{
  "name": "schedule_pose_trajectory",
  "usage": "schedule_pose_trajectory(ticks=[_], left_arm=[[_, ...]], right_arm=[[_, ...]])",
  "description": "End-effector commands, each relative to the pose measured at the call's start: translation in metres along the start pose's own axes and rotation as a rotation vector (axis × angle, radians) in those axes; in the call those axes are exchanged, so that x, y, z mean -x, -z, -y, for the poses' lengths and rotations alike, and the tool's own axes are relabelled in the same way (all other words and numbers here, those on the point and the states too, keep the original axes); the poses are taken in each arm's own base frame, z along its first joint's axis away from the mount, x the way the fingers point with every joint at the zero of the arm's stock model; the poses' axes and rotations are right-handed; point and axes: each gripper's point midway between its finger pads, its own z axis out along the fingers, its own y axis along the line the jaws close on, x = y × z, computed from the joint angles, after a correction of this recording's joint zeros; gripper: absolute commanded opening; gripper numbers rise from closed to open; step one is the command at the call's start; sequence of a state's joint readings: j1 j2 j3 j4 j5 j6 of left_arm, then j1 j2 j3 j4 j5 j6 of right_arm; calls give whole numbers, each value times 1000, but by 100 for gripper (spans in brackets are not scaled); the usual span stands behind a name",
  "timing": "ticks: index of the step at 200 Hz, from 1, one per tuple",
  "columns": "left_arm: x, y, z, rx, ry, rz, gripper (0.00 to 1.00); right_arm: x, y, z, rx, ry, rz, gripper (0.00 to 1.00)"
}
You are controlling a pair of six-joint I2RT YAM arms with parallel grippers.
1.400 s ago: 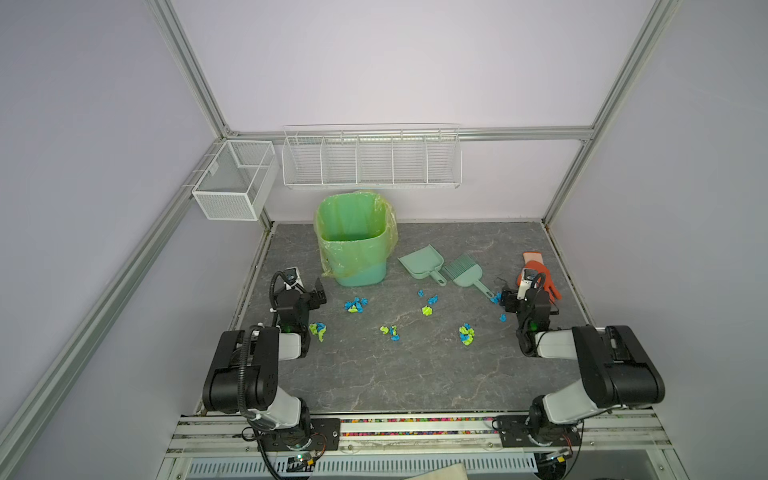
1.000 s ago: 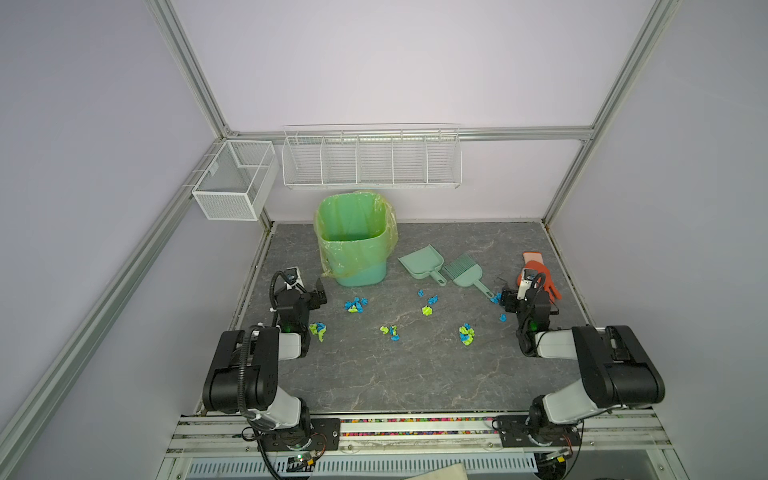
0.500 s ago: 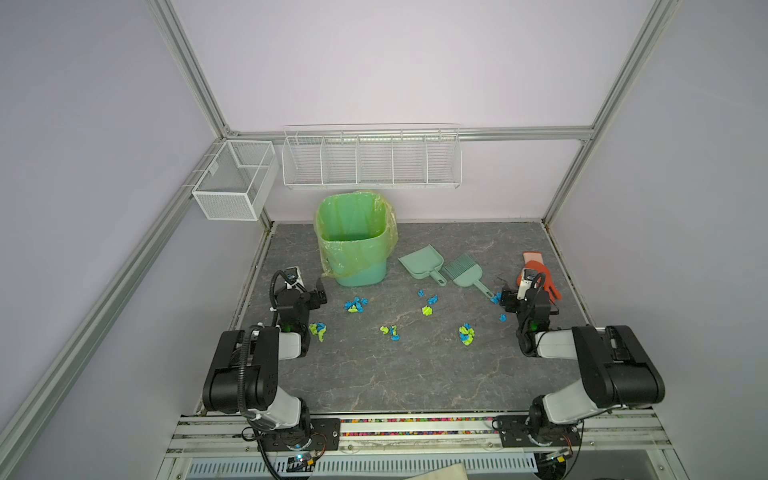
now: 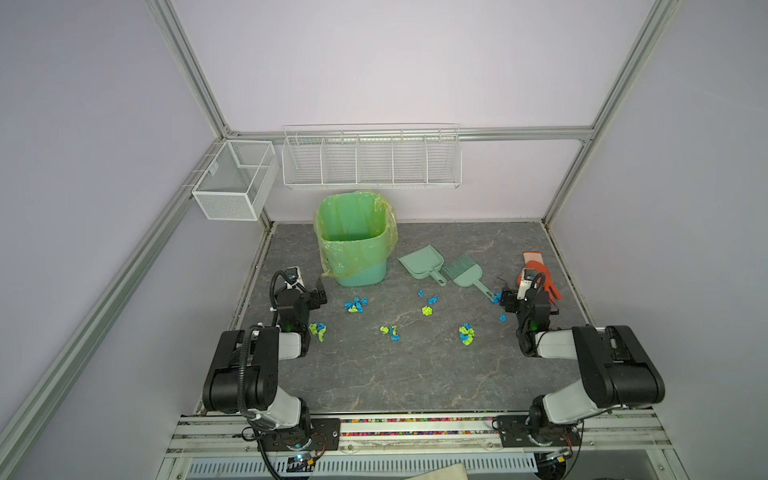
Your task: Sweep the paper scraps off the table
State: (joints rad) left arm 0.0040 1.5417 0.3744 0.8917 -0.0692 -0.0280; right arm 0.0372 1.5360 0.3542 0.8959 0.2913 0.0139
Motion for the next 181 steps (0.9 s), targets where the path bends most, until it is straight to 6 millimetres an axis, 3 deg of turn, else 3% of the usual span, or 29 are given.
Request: schedule_pose_trajectory(ticks=[1, 46, 85, 107, 129, 181], left_arm=[[7, -4, 3, -18, -14, 14, 99], [31, 18, -5, 35, 16, 47, 100], [57, 38, 3, 83, -19, 104, 100], [82, 49, 6, 60, 44, 176, 99], [96, 56, 8, 60, 112, 197, 100], [108, 82, 75, -134, 145, 197, 99]], right_arm=[[10, 0, 0, -7, 10, 33, 88], [17, 7, -3, -23, 41, 65, 88], [28, 14, -10, -4, 72, 89, 88], [46, 17, -35, 62, 185, 2, 88], [55, 13, -47, 114, 181, -57, 88], [51, 11, -93, 356, 192, -307, 88]])
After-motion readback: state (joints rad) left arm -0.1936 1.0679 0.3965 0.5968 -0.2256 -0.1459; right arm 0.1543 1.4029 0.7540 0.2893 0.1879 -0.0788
